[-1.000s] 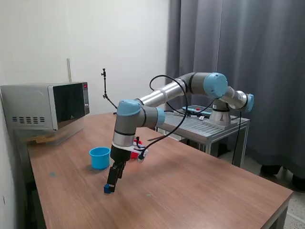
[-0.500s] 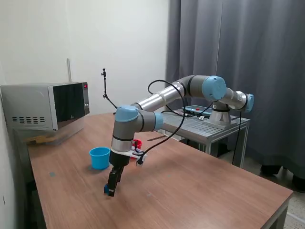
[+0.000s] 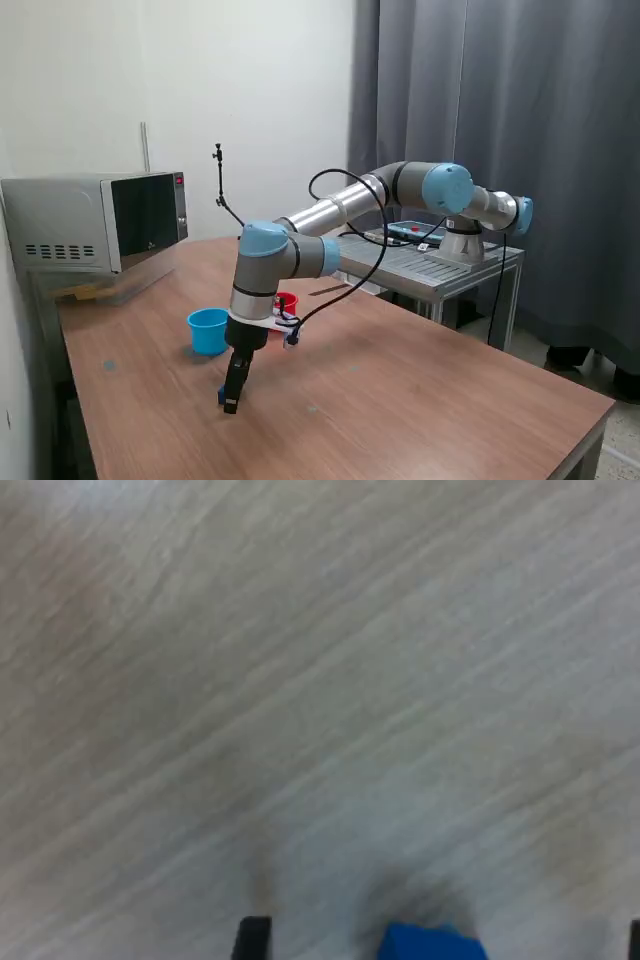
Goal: Place red objects in the red bin, and blue objects in the blue bin.
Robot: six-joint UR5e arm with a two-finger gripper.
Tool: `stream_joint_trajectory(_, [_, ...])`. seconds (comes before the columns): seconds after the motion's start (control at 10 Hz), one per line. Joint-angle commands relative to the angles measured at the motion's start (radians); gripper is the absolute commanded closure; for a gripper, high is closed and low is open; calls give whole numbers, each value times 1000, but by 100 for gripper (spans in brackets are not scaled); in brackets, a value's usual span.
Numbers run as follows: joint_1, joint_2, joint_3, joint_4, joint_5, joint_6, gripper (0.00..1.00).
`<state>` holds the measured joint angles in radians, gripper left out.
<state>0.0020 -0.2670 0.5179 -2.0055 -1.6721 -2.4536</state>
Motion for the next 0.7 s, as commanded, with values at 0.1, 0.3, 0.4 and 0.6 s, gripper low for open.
stream_joint_trajectory(0.1, [-2,0,-30,-1,-29,1,0])
stream_joint_trajectory(0.3, [-2,-4,-30,2,-59,11,0])
stream_joint_trajectory(0.4, [-2,-8,-29,5,-67,43,0])
stream_joint_trajectory(0.6, [-2,-9,-24,8,-66,140,0])
